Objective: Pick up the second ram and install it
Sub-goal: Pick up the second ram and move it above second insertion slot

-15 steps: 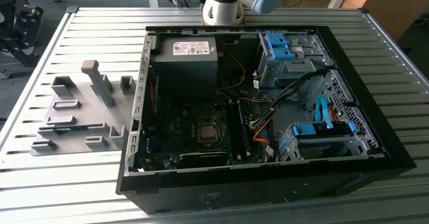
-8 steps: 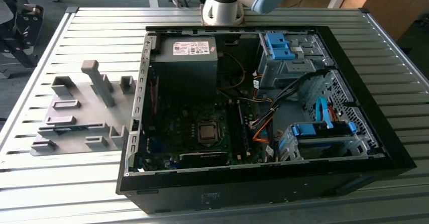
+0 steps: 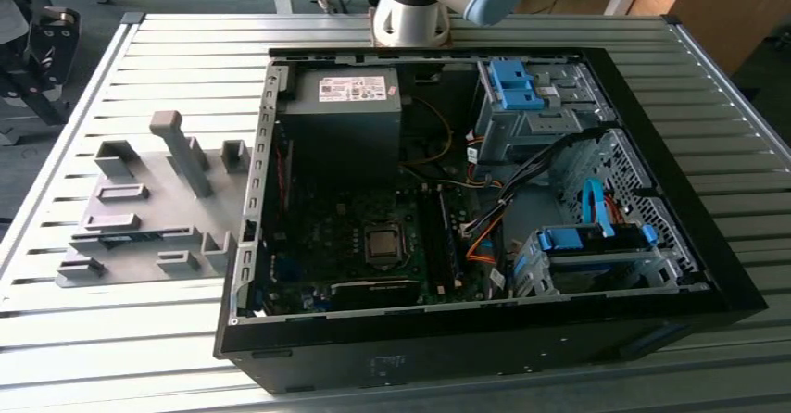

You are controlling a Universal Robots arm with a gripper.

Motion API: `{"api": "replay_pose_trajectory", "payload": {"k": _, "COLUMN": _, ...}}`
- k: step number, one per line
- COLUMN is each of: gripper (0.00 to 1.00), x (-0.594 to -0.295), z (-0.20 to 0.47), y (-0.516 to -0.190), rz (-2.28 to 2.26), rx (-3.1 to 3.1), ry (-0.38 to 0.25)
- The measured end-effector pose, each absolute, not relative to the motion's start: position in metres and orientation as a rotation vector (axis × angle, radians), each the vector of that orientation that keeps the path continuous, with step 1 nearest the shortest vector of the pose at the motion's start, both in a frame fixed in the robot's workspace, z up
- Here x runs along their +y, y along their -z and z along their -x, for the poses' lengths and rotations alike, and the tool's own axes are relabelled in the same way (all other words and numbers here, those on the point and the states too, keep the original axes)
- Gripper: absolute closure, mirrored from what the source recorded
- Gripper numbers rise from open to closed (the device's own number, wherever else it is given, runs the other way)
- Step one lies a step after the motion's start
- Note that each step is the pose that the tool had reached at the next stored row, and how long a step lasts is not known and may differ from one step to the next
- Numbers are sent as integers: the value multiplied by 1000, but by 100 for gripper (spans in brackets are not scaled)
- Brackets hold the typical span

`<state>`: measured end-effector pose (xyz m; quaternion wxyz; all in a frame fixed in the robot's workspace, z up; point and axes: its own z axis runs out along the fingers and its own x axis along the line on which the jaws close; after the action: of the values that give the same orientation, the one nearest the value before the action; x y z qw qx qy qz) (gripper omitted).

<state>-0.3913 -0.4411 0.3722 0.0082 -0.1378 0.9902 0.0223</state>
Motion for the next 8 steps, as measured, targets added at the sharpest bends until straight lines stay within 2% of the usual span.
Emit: {"api": "replay_pose_trajectory", "payload": {"k": 8, "gripper": 89, "x": -441, "z": 391, "y": -372, "rz": 597, "rx": 3069, "ry": -71}}
